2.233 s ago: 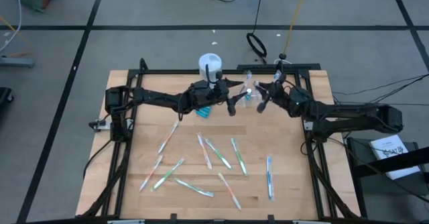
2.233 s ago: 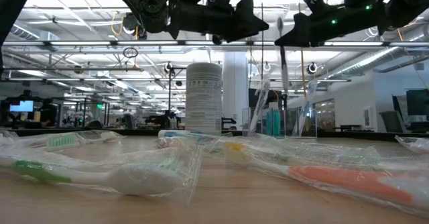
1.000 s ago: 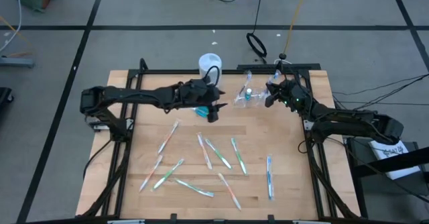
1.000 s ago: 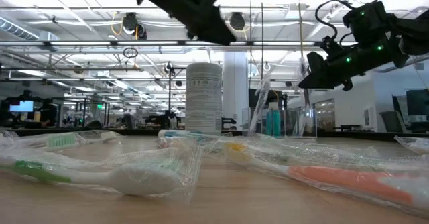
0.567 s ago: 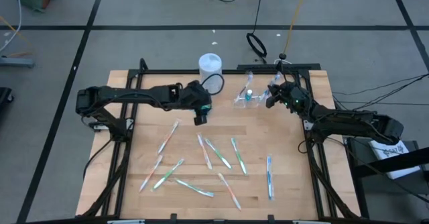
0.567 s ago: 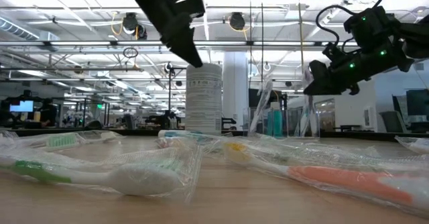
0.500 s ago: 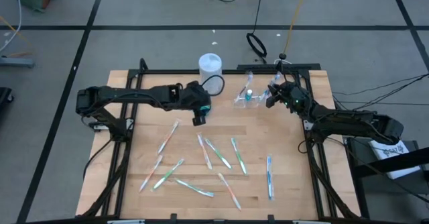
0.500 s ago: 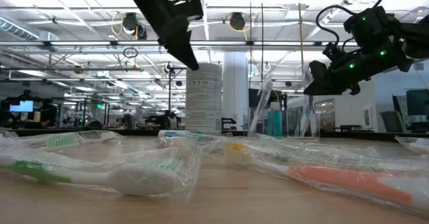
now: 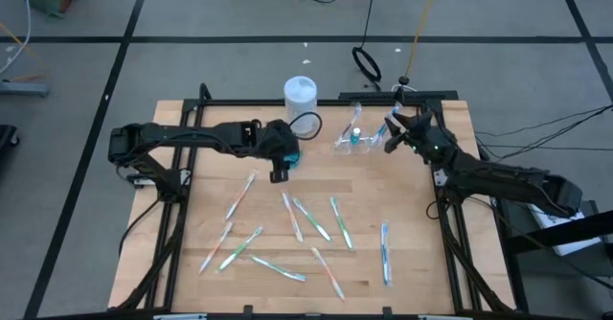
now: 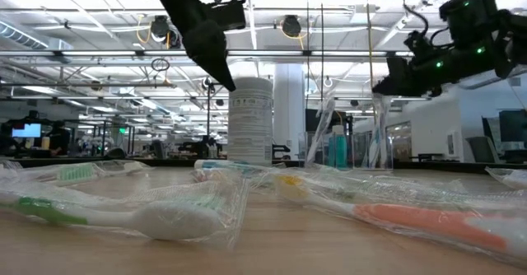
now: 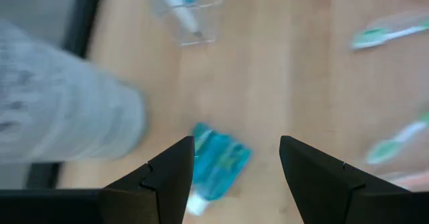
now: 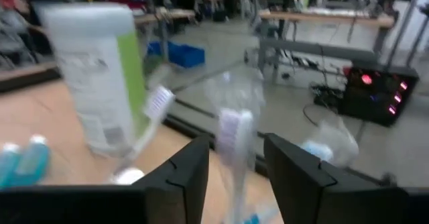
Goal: Pick & Place toothbrushing station
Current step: Put the purple toothbrush into the transparent organizer, then put the green toothbrush into the transparent organizer
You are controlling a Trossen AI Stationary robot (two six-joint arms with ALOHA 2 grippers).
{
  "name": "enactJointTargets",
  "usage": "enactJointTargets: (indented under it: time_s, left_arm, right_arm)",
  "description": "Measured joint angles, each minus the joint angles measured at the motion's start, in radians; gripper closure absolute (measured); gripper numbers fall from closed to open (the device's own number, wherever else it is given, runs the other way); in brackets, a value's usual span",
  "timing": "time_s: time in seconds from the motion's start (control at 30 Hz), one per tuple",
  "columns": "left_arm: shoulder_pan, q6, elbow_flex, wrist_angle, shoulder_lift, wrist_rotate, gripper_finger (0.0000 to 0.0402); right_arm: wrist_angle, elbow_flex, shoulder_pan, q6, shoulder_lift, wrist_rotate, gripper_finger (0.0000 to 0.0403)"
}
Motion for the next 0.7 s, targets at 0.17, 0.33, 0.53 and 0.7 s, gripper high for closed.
enactJointTargets:
  time_s: [0.17,0.33,0.53,0.7]
  left_arm:
    - [-0.005,-0.029,0.000,0.038,0.000,0.181,0.0174]
    - [-0.028,-0.052,0.000,0.105,0.004,0.261,0.0174]
    - [-0.091,-0.039,0.000,0.151,0.050,0.294,0.0174]
    - [-0.150,0.007,0.000,0.160,0.118,0.298,0.0174]
  right_arm:
    - [0.003,0.001,0.045,-0.083,-0.097,0.000,0.0264]
    - [0.013,0.001,0.096,-0.131,-0.171,0.000,0.0266]
    - [0.026,0.002,0.153,-0.130,-0.222,-0.001,0.0267]
    - [0.064,0.002,0.206,-0.125,-0.230,-0.006,0.0267]
